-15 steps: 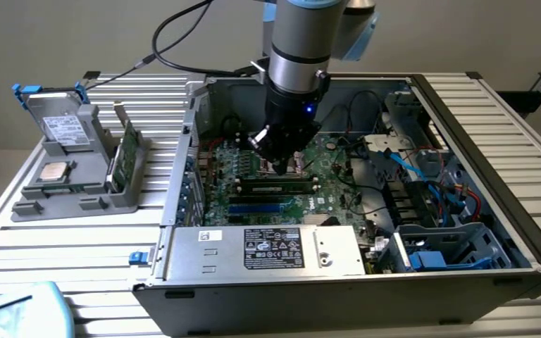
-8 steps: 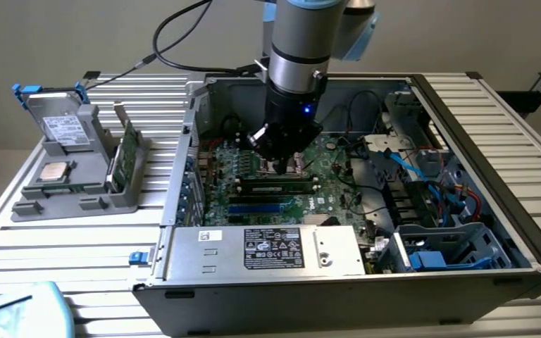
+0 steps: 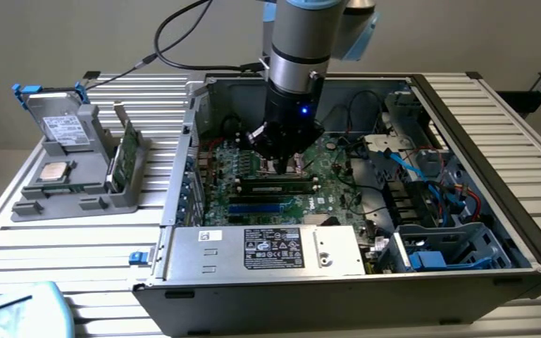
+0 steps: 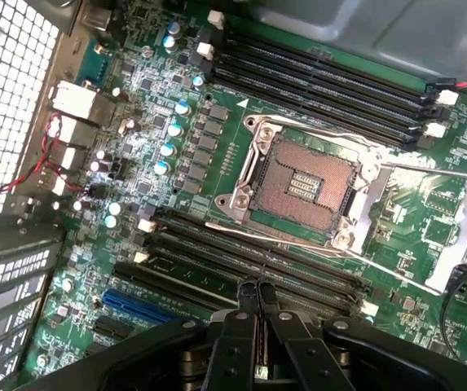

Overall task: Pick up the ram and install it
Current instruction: 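Press down the ram until it locks into place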

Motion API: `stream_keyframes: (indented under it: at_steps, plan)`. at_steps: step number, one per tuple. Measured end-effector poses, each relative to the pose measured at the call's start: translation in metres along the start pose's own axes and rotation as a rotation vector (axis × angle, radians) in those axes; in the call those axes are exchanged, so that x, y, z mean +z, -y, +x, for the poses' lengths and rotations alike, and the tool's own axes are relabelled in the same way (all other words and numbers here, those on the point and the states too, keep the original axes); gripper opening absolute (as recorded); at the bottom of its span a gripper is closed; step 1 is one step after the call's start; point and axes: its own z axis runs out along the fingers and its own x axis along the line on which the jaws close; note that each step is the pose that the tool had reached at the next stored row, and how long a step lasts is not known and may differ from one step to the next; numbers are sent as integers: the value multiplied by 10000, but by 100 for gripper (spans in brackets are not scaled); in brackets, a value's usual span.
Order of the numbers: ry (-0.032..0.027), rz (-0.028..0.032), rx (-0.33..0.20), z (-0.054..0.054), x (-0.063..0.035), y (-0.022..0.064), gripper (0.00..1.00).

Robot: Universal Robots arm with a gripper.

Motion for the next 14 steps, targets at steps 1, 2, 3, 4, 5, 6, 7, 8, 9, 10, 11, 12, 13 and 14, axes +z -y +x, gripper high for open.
stream_keyframes:
  at_steps: [1,2,3,4,5,6,7,8,9,10,11,12,13,14]
  plan:
    - [5,-6,131,0,0,0,13]
    - [9,-11,256,0,0,0,13]
    - [14,-17,380,0,0,0,13]
    - [18,-22,504,0,0,0,13]
    - [22,-28,633,0,0,0,13]
    - [28,-33,761,0,0,0,13]
    - [32,-38,888,0,0,0,13]
    - [37,-45,1021,0,0,0,13]
    - [42,-50,1146,0,0,0,13]
    - [47,-56,1272,0,0,0,13]
    - [52,-62,1393,0,0,0,13]
    - [56,-67,1519,0,0,0,13]
    - [61,-72,1650,0,0,0,13]
    - [66,-77,1775,0,0,0,13]
